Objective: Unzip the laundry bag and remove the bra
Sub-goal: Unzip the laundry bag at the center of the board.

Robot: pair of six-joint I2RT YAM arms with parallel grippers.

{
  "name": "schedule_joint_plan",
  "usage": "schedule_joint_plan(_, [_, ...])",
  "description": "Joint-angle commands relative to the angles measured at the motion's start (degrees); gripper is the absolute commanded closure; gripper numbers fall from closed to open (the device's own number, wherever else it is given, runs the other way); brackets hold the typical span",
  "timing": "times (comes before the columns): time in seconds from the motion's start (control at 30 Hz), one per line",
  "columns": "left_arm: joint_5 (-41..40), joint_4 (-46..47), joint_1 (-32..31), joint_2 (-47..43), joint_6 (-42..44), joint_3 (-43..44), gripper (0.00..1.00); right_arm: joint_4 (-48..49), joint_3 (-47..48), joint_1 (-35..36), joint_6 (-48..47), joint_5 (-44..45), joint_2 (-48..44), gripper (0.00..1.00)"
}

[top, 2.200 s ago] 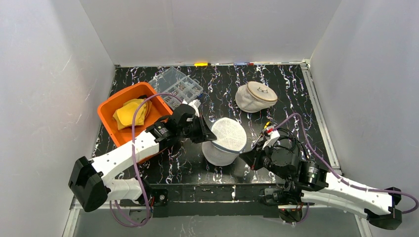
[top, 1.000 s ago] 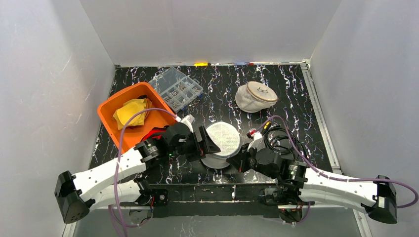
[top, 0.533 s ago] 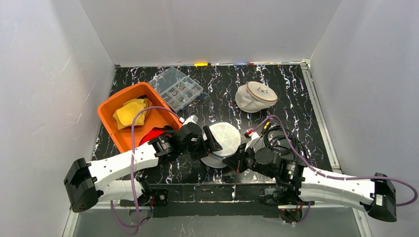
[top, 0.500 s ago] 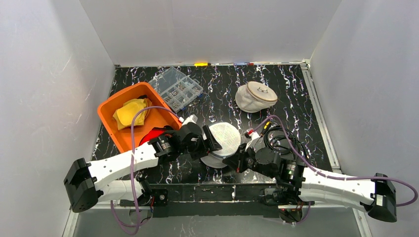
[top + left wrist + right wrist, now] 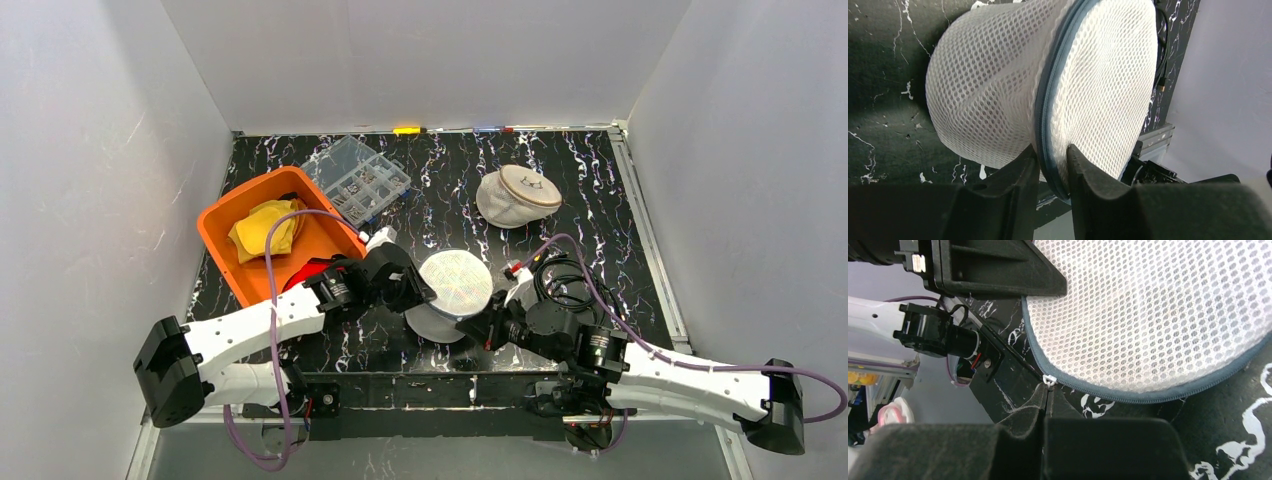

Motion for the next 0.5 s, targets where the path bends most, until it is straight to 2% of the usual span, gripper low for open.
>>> schedule_joint_plan(0.0, [-1.6, -1.1, 1.9, -1.1, 1.7, 1.3, 0.8, -4.4, 3.8, 0.4, 0.3, 3.2, -2.2, 0.99])
schedule_joint_plan(0.1, [-0.4, -1.3, 3.4, -1.6, 2.7, 1.4, 0.94, -9.1, 4.8, 0.3, -0.1, 5.7, -3.9, 0.99])
schedule_joint_plan(0.17, [0.5, -1.1, 4.5, -2.1, 3.3, 1.1, 1.0, -11.2, 5.1, 0.4, -0.2, 6.9, -5.2, 0.99])
schedule_joint_plan(0.37, [4.5, 1.0, 7.3, -2.1, 5.1, 0.3, 1.0, -18.0, 6.1, 0.3, 0.0, 11.0, -8.7, 0.99])
schedule_joint_plan(0.47, [9.1, 1.9, 8.7, -1.4, 7.5, 1.4, 1.0, -20.0, 6.8, 0.3, -0.3, 12.0, -10.5, 0.99])
